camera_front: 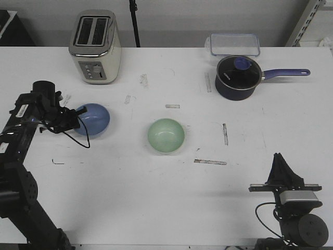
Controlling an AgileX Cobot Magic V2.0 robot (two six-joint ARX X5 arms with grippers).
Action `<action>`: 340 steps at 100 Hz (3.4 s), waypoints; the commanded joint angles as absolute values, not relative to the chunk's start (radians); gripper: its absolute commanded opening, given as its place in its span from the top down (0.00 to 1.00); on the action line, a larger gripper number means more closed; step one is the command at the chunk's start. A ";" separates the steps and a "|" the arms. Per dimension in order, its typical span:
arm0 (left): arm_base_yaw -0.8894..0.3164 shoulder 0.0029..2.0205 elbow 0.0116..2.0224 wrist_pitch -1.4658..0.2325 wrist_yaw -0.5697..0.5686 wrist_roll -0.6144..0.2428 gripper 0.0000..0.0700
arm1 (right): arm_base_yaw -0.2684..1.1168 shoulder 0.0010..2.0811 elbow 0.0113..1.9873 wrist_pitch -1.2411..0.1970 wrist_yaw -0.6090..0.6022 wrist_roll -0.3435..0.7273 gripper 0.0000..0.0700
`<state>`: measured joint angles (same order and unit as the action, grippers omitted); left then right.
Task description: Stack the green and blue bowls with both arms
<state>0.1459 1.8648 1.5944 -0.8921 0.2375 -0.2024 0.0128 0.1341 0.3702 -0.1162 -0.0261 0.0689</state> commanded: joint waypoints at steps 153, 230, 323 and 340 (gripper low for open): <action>-0.539 1.956 1.838 -0.852 0.254 -0.357 0.52 | 0.014 0.131 0.372 -0.106 -0.026 0.082 0.98; -0.456 1.582 1.619 -0.536 0.254 -0.247 0.54 | 0.014 0.131 0.372 -0.106 -0.026 0.082 0.98; -0.063 0.608 0.419 0.238 0.099 0.011 1.00 | 0.014 0.131 0.372 -0.106 -0.026 0.082 0.98; -0.031 0.437 0.342 0.137 0.093 0.011 1.00 | 0.014 0.131 0.372 -0.106 -0.026 0.082 0.98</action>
